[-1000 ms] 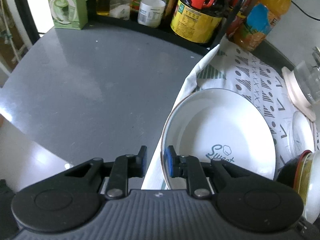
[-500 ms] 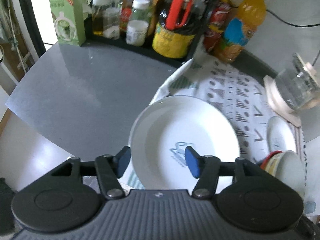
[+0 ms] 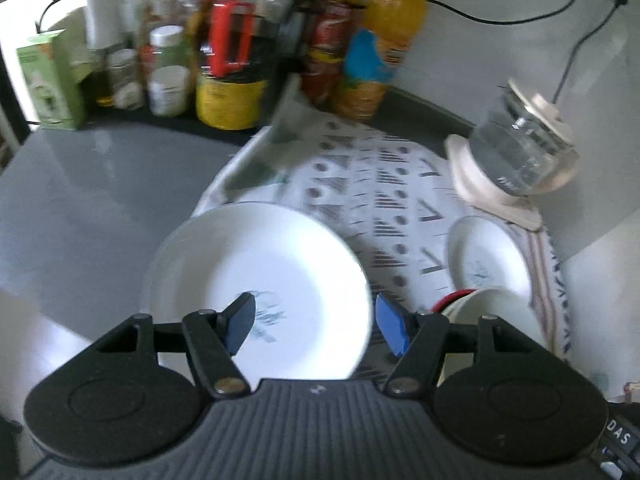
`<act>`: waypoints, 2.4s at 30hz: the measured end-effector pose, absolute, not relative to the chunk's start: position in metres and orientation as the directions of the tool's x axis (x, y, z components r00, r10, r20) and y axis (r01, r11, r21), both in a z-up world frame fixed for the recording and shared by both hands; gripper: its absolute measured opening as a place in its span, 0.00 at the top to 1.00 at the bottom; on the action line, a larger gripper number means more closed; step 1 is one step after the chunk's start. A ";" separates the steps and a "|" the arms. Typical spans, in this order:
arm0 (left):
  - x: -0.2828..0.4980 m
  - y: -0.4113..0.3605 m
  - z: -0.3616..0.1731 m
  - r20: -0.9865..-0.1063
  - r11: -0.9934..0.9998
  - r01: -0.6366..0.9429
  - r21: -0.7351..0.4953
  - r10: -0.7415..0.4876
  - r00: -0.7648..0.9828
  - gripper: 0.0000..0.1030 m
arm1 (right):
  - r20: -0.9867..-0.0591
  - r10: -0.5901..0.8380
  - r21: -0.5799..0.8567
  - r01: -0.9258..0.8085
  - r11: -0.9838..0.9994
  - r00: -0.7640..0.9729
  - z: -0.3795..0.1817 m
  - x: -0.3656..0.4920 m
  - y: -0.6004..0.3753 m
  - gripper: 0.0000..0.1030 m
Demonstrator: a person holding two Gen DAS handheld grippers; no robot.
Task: Organize plates and bowls
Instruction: 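Lower the 'Sweet' plate onto the flower plate and open both grippers, then move both grippers to the 'BAKERY' plate by the kettle and grasp its rim, then lift the 'BAKERY' plate with both grippers and carry it over the plate stack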
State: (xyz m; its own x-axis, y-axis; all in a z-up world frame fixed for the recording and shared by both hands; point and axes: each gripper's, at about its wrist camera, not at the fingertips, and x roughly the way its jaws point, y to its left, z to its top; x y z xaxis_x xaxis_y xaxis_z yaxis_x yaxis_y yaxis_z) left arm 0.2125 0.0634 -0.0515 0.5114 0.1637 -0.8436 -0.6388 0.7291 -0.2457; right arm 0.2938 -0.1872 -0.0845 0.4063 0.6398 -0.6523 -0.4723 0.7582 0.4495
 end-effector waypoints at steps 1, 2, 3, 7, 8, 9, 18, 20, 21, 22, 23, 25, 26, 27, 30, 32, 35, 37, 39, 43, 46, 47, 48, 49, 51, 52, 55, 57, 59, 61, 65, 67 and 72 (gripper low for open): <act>0.221 0.061 -0.053 -0.840 0.735 -0.627 -0.258 0.151 0.522 0.37 | -0.654 0.631 0.446 -0.462 0.767 0.416 -0.086 0.299 -0.191 0.51; 0.228 0.059 -0.055 -0.837 0.740 -0.618 -0.265 0.141 0.529 0.37 | -0.655 0.623 0.442 -0.452 0.775 0.427 -0.086 0.305 -0.196 0.51; 0.237 0.057 -0.056 -0.836 0.745 -0.609 -0.270 0.132 0.532 0.37 | -0.657 0.616 0.437 -0.445 0.781 0.435 -0.088 0.309 -0.199 0.51; 0.271 0.053 -0.065 -0.835 0.764 -0.576 -0.291 0.092 0.543 0.37 | -0.672 0.578 0.423 -0.400 0.813 0.463 -0.093 0.335 -0.213 0.51; 0.278 0.053 -0.068 -0.834 0.767 -0.569 -0.296 0.083 0.546 0.37 | -0.676 0.570 0.423 -0.388 0.819 0.467 -0.095 0.342 -0.217 0.51; 0.284 0.053 -0.070 -0.833 0.770 -0.563 -0.301 0.075 0.549 0.38 | -0.678 0.564 0.423 -0.378 0.824 0.471 -0.097 0.348 -0.221 0.51; 0.349 0.055 -0.100 -0.845 0.783 -0.518 -0.344 -0.017 0.535 0.46 | -0.736 0.522 0.425 -0.305 0.852 0.432 -0.131 0.402 -0.230 0.51; 0.364 0.055 -0.107 -0.848 0.790 -0.500 -0.356 -0.049 0.527 0.49 | -0.747 0.519 0.432 -0.290 0.854 0.415 -0.139 0.413 -0.230 0.52; 0.371 0.056 -0.112 -0.852 0.791 -0.495 -0.360 -0.062 0.520 0.52 | -0.753 0.520 0.441 -0.278 0.853 0.403 -0.144 0.419 -0.230 0.52; 0.378 0.056 -0.116 -0.857 0.792 -0.492 -0.362 -0.074 0.510 0.54 | -0.759 0.520 0.447 -0.268 0.853 0.392 -0.148 0.423 -0.230 0.53; 0.384 0.056 -0.121 -0.861 0.793 -0.489 -0.363 -0.085 0.501 0.59 | -0.764 0.519 0.449 -0.261 0.855 0.383 -0.153 0.428 -0.230 0.54; 0.395 0.055 -0.130 -0.868 0.793 -0.483 -0.371 -0.111 0.484 0.64 | -0.777 0.511 0.445 -0.254 0.859 0.368 -0.162 0.437 -0.227 0.59; 0.400 0.054 -0.133 -0.869 0.795 -0.478 -0.374 -0.120 0.480 0.65 | -0.782 0.509 0.444 -0.250 0.860 0.360 -0.165 0.440 -0.227 0.60; 0.404 0.053 -0.138 -0.871 0.799 -0.470 -0.375 -0.130 0.474 0.67 | -0.787 0.507 0.446 -0.244 0.861 0.351 -0.169 0.444 -0.226 0.61; 0.416 0.049 -0.149 -0.878 0.805 -0.457 -0.378 -0.156 0.453 0.72 | -0.796 0.502 0.445 -0.235 0.864 0.339 -0.177 0.453 -0.225 0.62; 0.422 0.047 -0.158 -0.883 0.808 -0.451 -0.380 -0.171 0.437 0.75 | -0.802 0.496 0.443 -0.225 0.868 0.332 -0.183 0.459 -0.224 0.62; 0.431 0.045 -0.172 -0.893 0.806 -0.455 -0.378 -0.189 0.408 0.79 | -0.815 0.484 0.437 -0.212 0.874 0.318 -0.192 0.466 -0.224 0.63; 0.435 0.045 -0.179 -0.897 0.804 -0.455 -0.384 -0.208 0.390 0.80 | -0.825 0.478 0.435 -0.202 0.878 0.301 -0.199 0.471 -0.223 0.66; 0.440 0.043 -0.185 -0.891 0.800 -0.435 -0.413 -0.254 0.377 0.81 | -0.829 0.484 0.443 -0.198 0.874 0.280 -0.204 0.473 -0.221 0.68; 0.447 0.042 -0.191 -0.901 0.800 -0.442 -0.405 -0.267 0.343 0.85 | -0.830 0.497 0.451 -0.222 0.865 0.252 -0.210 0.478 -0.215 0.71; 0.453 0.043 -0.197 -0.906 0.798 -0.451 -0.399 -0.267 0.329 0.87 | -0.836 0.490 0.436 -0.243 0.866 0.247 -0.209 0.482 -0.211 0.74; 0.454 0.044 -0.199 -0.907 0.794 -0.458 -0.399 -0.269 0.324 0.89 | -0.837 0.489 0.432 -0.252 0.866 0.245 -0.209 0.483 -0.210 0.74; 0.454 0.045 -0.200 -0.907 0.789 -0.465 -0.401 -0.272 0.322 0.89 | -0.838 0.489 0.428 -0.265 0.864 0.243 -0.209 0.484 -0.209 0.74; 0.455 0.046 -0.201 -0.905 0.785 -0.467 -0.406 -0.276 0.323 0.89 | -0.837 0.490 0.426 -0.272 0.863 0.244 -0.209 0.484 -0.210 0.77; 0.455 0.046 -0.201 -0.903 0.786 -0.462 -0.410 -0.278 0.328 0.90 | -0.836 0.490 0.427 -0.268 0.863 0.246 -0.210 0.486 -0.213 0.83; 0.454 0.047 -0.199 -0.901 0.788 -0.458 -0.411 -0.275 0.335 0.90 | -0.832 0.499 0.440 -0.258 0.860 0.244 -0.210 0.487 -0.216 0.86; 0.451 0.049 -0.190 -0.893 0.797 -0.441 -0.412 -0.257 0.370 0.90 | -0.812 0.526 0.471 -0.248 0.846 0.253 -0.206 0.486 -0.222 0.89; 0.449 0.053 -0.183 -0.879 0.784 -0.440 -0.437 -0.271 0.392 0.90 | -0.795 0.545 0.487 -0.257 0.835 0.266 -0.201 0.485 -0.222 0.91; 0.447 0.054 -0.173 -0.872 0.797 -0.418 -0.435 -0.258 0.415 0.90 | -0.790 0.546 0.484 -0.263 0.834 0.277 -0.196 0.484 -0.221 0.91; 0.444 0.056 -0.164 -0.866 0.804 -0.407 -0.433 -0.246 0.436 0.90 | -0.781 0.554 0.487 -0.274 0.829 0.288 -0.192 0.484 -0.219 0.91; 0.434 0.066 -0.150 -0.853 0.791 -0.416 -0.447 -0.238 0.465 0.90 | -0.758 0.574 0.502 -0.285 0.816 0.309 -0.178 0.480 -0.215 0.91; 0.428 0.068 -0.141 -0.846 0.789 -0.418 -0.451 -0.228 0.482 0.90 | -0.748 0.584 0.505 -0.300 0.809 0.316 -0.170 0.477 -0.211 0.90; 0.411 0.077 -0.119 -0.830 0.780 -0.424 -0.460 -0.209 0.517 0.90 | -0.727 0.599 0.497 -0.345 0.796 0.335 -0.146 0.471 -0.199 0.90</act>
